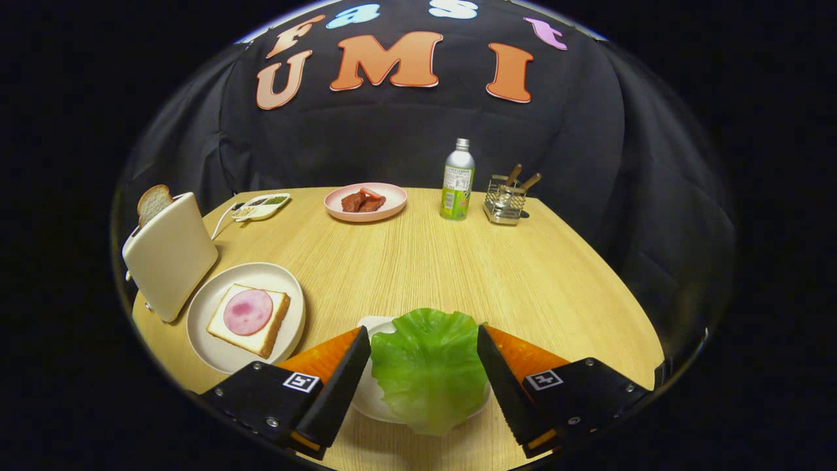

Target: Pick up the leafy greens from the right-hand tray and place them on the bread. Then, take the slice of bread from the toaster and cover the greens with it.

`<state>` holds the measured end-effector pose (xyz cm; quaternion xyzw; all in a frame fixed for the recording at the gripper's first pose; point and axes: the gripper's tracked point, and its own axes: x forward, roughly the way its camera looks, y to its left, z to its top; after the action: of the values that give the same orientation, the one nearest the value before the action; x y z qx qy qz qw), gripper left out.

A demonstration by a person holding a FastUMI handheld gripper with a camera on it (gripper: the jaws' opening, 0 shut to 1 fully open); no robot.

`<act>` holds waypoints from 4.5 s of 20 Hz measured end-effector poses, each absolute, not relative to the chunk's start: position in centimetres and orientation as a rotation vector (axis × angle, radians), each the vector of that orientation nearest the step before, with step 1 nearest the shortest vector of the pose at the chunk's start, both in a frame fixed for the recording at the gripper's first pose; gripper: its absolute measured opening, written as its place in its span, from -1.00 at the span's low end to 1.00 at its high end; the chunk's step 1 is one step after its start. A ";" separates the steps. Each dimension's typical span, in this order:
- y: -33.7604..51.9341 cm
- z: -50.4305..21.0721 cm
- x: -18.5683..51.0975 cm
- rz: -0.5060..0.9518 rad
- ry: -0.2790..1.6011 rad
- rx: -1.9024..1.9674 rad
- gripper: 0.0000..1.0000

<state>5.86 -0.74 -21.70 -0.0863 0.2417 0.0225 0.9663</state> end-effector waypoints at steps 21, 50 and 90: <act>-0.9 -26.6 5.5 0.038 0.647 -0.127 0.18; 3.7 -20.5 4.9 0.085 0.571 -0.091 -0.99; 20.7 -23.9 4.6 0.272 0.650 -0.195 -0.11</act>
<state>4.63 20.68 -23.87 -0.0952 0.3178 0.1328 0.9340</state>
